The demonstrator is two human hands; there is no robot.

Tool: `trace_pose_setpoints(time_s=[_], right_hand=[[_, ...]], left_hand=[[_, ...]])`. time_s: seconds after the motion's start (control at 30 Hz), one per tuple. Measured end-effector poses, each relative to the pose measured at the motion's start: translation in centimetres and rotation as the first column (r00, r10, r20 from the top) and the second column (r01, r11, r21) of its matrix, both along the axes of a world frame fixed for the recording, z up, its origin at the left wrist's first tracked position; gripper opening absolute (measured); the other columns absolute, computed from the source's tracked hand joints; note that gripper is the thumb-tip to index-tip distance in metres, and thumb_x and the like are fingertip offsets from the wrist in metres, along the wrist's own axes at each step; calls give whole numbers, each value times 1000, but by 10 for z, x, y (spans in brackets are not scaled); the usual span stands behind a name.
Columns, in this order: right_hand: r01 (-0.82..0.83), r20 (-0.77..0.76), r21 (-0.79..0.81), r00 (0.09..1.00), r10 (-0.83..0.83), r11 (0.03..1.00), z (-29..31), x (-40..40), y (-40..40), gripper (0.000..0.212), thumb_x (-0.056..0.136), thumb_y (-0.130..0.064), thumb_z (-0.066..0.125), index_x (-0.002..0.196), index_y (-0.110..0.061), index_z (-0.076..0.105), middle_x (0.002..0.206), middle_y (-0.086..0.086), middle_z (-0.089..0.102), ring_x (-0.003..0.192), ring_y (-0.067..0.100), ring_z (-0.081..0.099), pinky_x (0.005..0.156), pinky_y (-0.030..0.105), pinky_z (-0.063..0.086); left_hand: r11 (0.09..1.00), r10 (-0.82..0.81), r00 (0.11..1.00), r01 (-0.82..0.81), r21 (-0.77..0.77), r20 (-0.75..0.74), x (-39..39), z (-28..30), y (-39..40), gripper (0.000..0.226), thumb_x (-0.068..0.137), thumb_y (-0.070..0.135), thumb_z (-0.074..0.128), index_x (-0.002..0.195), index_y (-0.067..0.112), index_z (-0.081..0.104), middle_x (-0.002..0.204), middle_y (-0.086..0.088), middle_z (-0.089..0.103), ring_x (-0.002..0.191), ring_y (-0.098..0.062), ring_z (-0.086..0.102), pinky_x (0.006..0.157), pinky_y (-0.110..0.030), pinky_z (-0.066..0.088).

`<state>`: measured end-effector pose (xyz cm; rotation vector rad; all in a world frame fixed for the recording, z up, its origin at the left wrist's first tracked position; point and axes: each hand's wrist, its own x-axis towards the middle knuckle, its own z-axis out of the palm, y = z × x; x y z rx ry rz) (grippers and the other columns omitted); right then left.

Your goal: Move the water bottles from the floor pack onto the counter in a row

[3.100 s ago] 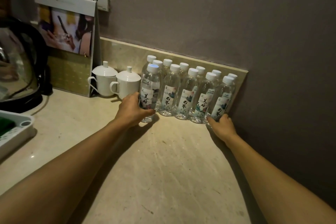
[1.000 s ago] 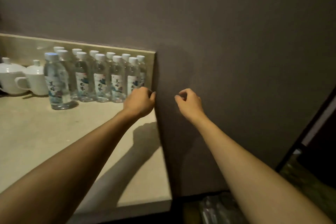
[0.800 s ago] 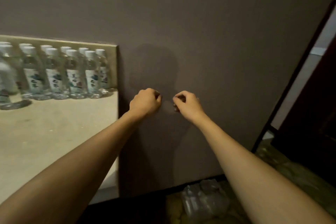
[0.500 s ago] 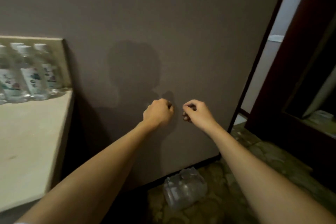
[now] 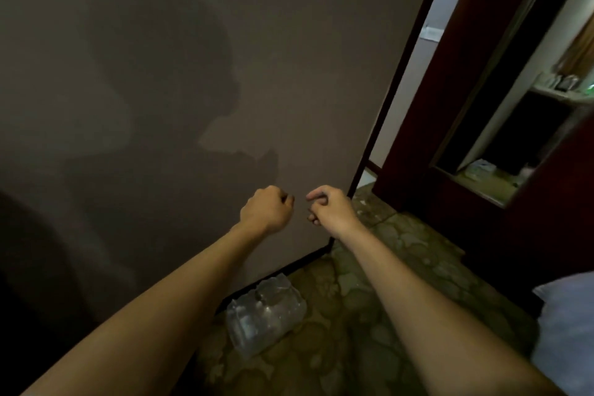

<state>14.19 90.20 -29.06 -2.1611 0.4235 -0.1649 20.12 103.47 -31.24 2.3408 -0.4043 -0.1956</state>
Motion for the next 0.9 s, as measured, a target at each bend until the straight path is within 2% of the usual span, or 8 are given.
trace_pose_setpoints(time_s=[0.17,0.37,0.53,0.63,0.7,0.8,0.9], right_hand=[[-22,-131,-2,991,21,1000,-41,54,-33,26,95,1,41,89,-19,57,78,3,59,70,17,63,71,34,54],[-47,-278,75,958,66,996,-107,91,-50,16,94,1,46,95,-10,58,77,2,56,59,14,57,54,22,48],[-45,-401,141,911,99,989,-164,109,-74,13,96,-3,47,97,-9,59,76,1,56,62,10,56,57,19,47],[-78,-468,183,870,157,980,-203,123,-92,16,96,-1,47,106,0,59,78,2,55,63,9,52,54,16,44],[-96,-490,208,851,189,973,-228,136,-105,16,95,1,47,105,2,60,75,3,53,62,10,51,53,17,44],[-137,-524,247,814,251,959,-263,156,-125,17,95,-1,48,87,-11,59,77,3,56,66,13,54,57,22,49],[-196,-553,278,768,323,940,-287,175,-146,28,94,-5,52,75,-25,57,86,3,61,76,18,60,71,32,55]], left_hand=[[1000,24,990,-22,18,-141,50,-54,-24,38,95,40,43,83,17,70,85,-4,72,76,-25,69,77,-42,59],[996,76,955,-57,75,-287,88,-113,-35,37,95,38,45,80,16,70,87,-6,72,77,-26,70,79,-42,59],[990,119,910,-77,120,-396,103,-158,-48,33,96,33,48,70,21,64,86,-6,72,76,-23,69,76,-41,59],[981,189,865,-142,133,-465,111,-187,-61,31,98,30,48,75,20,65,86,-7,72,80,-25,70,78,-40,59],[974,226,833,-182,135,-504,116,-207,-70,28,98,29,48,80,18,67,88,-8,73,82,-26,70,80,-43,59],[950,313,763,-262,172,-566,124,-231,-87,25,97,27,49,85,14,67,92,-11,73,84,-27,71,80,-45,59],[921,377,676,-345,180,-633,132,-246,-112,22,98,26,51,83,15,64,95,-12,72,86,-27,70,82,-44,58]])
